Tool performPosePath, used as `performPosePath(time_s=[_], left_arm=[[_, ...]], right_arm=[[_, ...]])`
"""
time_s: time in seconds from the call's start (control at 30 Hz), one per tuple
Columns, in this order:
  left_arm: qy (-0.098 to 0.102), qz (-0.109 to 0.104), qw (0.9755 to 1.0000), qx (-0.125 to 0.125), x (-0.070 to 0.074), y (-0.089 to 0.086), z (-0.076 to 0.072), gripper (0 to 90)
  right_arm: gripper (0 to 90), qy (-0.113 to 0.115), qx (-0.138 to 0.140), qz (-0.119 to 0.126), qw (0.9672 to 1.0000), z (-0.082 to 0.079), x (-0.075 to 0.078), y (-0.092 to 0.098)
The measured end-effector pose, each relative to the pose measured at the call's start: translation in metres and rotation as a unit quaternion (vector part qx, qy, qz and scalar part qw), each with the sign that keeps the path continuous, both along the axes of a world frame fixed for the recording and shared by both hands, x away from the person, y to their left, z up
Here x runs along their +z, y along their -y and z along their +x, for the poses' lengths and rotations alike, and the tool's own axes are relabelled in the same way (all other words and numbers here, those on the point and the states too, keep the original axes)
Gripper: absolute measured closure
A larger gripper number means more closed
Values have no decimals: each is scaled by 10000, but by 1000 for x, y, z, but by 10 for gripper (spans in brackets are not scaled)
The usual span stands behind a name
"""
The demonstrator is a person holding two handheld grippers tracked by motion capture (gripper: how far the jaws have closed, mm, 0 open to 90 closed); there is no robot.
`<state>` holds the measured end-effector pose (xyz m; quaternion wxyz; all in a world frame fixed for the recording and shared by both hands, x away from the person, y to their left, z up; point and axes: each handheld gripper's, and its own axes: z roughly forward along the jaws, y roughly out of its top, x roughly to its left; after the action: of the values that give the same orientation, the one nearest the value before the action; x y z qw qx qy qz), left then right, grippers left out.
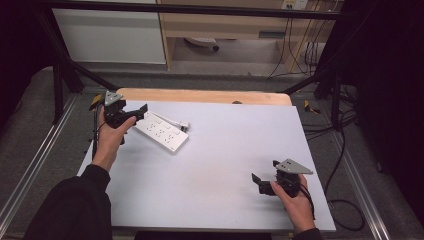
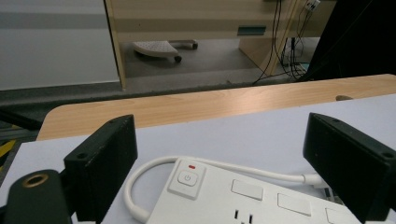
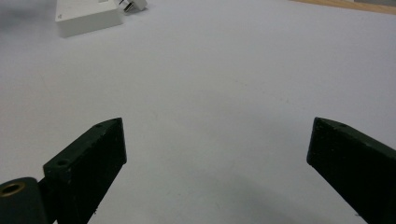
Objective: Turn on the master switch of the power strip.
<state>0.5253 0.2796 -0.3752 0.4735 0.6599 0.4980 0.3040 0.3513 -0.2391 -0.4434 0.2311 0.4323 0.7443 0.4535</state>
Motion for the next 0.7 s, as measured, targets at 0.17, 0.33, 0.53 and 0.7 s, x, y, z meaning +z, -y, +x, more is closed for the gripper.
performPosePath(time_s=[0.17, 0.33, 0.53, 0.7], left_arm=[[-45, 37, 10000, 16, -4, 2, 5, 104], [-101, 49, 9999, 43, -9, 3, 10, 111], [-164, 47, 9998, 108, -14, 1, 14, 113], [-234, 35, 9996, 142, -18, -3, 17, 118]], right_arm=[[52, 6, 0, 8, 10000, 0, 0, 0], [53, -6, -14, 24, 10000, 0, 0, 1], [53, -11, 2, 23, 10000, 0, 0, 1], [53, -8, -4, 26, 10000, 1, 0, 1]])
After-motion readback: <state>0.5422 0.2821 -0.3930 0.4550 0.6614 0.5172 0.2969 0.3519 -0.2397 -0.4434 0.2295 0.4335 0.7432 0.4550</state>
